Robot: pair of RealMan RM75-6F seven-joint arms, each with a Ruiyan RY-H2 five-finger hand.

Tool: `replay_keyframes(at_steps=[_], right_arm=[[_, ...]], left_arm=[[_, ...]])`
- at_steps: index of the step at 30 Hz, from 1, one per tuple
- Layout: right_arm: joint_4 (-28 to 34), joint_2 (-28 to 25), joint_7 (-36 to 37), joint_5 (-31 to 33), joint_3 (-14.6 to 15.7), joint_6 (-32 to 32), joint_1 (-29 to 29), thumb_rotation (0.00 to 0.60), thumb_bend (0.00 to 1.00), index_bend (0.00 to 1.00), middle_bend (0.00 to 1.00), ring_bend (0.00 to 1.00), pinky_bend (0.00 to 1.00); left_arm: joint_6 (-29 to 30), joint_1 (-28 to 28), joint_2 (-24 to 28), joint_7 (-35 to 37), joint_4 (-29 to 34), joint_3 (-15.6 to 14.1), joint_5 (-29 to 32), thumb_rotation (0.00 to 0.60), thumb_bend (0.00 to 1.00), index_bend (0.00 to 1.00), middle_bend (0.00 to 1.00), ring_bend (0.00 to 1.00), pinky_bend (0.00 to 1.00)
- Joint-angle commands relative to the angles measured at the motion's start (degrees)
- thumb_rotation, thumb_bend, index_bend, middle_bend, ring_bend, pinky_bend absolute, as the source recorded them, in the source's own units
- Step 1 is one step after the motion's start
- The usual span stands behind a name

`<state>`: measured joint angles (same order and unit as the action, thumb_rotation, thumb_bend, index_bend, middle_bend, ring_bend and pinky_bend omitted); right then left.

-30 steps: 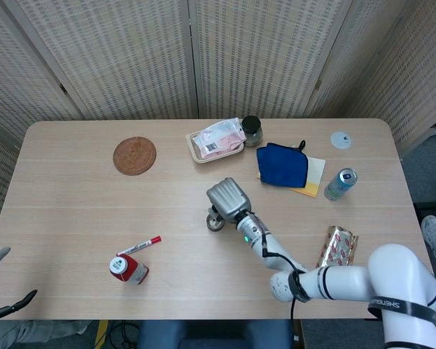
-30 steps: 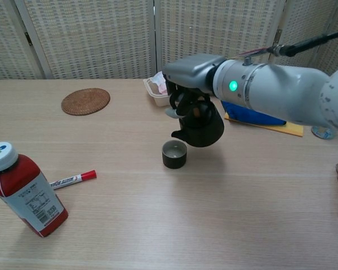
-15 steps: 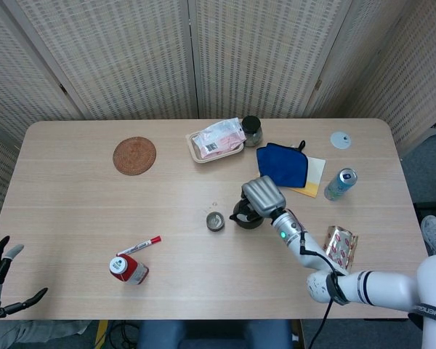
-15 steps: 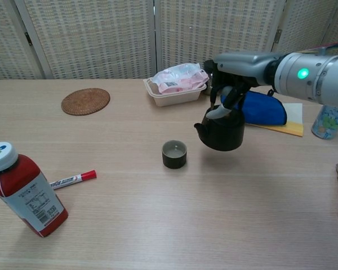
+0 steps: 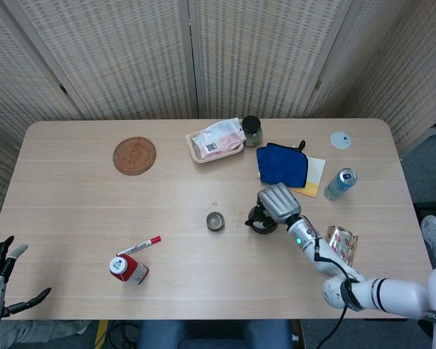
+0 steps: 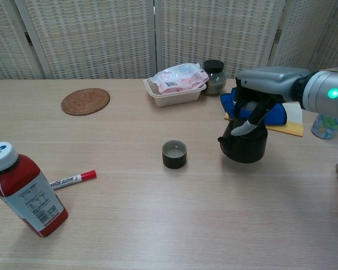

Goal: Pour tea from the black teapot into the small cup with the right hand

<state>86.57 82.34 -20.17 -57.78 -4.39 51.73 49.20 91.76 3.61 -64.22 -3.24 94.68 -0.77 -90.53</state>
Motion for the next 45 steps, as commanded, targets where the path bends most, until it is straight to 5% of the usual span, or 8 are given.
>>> replay_keyframes(at_steps=[1, 24, 32, 40, 45], right_arm=[[-0.4, 0.0, -0.8, -0.9, 0.4, 0.4, -0.4, 0.459, 0.0, 0.95, 0.95, 0.9, 0.53], [-4.5, 3.6, -4.5, -1.8, 1.3, -0.3, -2.8, 0.459, 0.0, 0.89, 0.89, 0.84, 0.48], [-5.1, 4.6, -5.8, -1.8, 1.1, 0.0, -3.4, 0.46, 0.0, 0.8, 0.82, 0.77, 0.39], [-4.9, 4.8, -6.3, -1.5, 0.4, 0.4, -3.9, 0.459, 0.0, 0.67, 0.69, 0.65, 0.34], [-3.6, 3.9, -5.4, -2.1, -0.4, 1.0, -4.4, 0.459, 0.0, 0.51, 0.49, 0.44, 0.31]], left_arm=[[-0.1, -0.1, -0.1, -0.1, 0.1, 0.0, 0.0, 0.234, 0.0, 0.15, 0.0, 0.0, 0.0], [0.3, 0.1, -0.1, -0.2, 0.2, -0.4, -0.1, 0.235, 0.0, 0.15, 0.0, 0.0, 0.0], [0.7, 0.3, 0.0, 0.0, 0.1, -0.5, -0.2, 0.238, 0.0, 0.15, 0.0, 0.0, 0.0], [1.1, 0.4, 0.1, 0.2, 0.1, -0.5, -0.3, 0.235, 0.0, 0.15, 0.0, 0.0, 0.0], [1.2, 0.4, 0.2, 0.3, 0.1, -0.4, -0.3, 0.237, 0.0, 0.15, 0.0, 0.0, 0.0]])
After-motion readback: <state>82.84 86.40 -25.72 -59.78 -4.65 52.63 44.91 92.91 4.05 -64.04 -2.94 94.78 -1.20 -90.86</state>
